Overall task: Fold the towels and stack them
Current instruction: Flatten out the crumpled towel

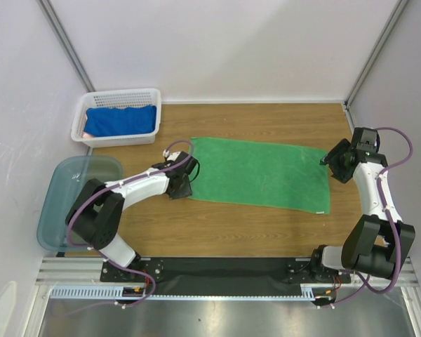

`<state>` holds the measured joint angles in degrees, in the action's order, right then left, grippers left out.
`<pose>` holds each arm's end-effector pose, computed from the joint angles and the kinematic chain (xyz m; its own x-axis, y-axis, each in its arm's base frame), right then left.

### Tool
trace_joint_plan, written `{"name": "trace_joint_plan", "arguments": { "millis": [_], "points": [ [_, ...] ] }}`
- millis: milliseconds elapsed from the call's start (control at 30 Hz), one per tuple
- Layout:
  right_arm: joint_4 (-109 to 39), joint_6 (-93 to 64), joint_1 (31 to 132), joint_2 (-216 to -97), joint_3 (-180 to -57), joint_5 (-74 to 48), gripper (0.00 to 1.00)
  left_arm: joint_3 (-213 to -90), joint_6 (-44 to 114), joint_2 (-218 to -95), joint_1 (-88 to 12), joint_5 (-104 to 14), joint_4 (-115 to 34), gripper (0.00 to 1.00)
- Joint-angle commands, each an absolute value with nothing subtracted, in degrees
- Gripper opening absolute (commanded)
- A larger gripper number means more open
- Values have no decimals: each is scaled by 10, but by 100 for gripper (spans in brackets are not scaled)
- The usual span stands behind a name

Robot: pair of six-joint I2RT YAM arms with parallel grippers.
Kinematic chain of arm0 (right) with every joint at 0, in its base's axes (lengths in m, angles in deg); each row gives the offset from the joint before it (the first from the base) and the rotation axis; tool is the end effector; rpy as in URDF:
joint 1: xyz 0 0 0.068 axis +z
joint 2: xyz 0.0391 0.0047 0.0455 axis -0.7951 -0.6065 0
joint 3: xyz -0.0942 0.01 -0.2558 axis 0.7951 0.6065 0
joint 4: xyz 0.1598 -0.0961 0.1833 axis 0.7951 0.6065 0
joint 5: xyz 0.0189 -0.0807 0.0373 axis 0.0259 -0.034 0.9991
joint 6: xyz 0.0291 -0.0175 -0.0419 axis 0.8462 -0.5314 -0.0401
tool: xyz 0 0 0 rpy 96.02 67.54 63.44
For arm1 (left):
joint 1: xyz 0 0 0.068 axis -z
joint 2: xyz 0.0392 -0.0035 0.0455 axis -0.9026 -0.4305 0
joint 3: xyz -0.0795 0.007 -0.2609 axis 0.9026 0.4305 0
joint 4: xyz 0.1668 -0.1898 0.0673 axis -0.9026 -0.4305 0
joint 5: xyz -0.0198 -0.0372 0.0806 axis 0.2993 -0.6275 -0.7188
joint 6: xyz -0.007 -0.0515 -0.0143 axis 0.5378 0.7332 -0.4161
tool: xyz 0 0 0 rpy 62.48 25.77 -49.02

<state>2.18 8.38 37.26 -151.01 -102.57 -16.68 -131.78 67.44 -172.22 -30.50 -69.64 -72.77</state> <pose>0.2617 -0.0696 0.2732 -0.5556 0.6685 -0.4943 0.5800 0.7377 0.3456 0.2478 -0.1549 0.1699 -0.8730 -0.2116 -0.4394 -0.2088 0.9764 -0.0554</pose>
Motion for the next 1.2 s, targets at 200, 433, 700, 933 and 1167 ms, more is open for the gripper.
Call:
{"name": "trace_joint_plan", "arguments": {
  "millis": [200,433,700,933,1167],
  "points": [
    [29,69,371,-1517,-1041,-156,63,-1322,720,-1735,-303,-742,-689,36],
    [26,68,371,-1514,-1036,-156,63,-1323,725,-1749,-303,-752,-682,33],
    [29,67,371,-1518,-1041,-155,63,-1318,727,-1755,-303,-756,-677,16],
    [26,72,371,-1526,-1033,-159,63,-1291,739,-1717,-302,-776,-715,0],
    [35,80,371,-1545,-1027,-164,62,-1225,754,-1665,-298,-763,-736,0]
  ]
}}
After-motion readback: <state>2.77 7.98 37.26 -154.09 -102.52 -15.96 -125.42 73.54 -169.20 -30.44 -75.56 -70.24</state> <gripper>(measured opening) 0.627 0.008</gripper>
